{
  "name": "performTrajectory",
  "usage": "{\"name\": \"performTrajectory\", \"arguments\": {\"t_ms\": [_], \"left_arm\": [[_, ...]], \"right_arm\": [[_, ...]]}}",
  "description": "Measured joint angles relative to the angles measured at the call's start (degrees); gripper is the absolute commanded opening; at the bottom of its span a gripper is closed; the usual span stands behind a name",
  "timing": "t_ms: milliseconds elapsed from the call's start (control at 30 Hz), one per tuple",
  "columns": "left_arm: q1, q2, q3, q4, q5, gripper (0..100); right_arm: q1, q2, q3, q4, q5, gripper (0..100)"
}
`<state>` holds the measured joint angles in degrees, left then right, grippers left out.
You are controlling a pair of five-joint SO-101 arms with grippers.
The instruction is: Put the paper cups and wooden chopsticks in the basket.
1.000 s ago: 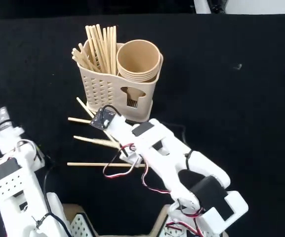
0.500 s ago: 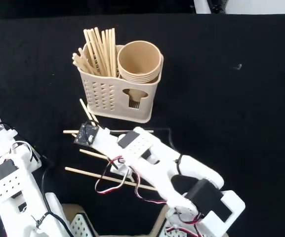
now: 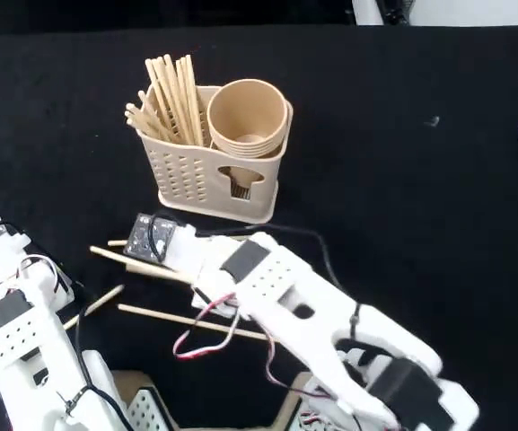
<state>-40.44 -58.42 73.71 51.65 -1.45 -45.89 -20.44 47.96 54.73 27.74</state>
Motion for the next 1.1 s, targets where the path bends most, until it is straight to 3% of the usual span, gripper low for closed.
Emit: {"name": "performTrajectory", "arguments": {"t_ms": [533,733,1100], "left_arm": [[0.0,0.0,0.0,0.0,0.0,15],[0.0,0.0,0.0,0.0,0.0,15],[0.0,0.0,0.0,0.0,0.0,15]], "right_arm": [[0.7,-1.0,9.1,-5.5,0.0,2.0],[0.5,2.5,9.4,-5.5,-0.6,19.3],[0.5,10.1,2.7,-5.5,-2.0,20.0]]}}
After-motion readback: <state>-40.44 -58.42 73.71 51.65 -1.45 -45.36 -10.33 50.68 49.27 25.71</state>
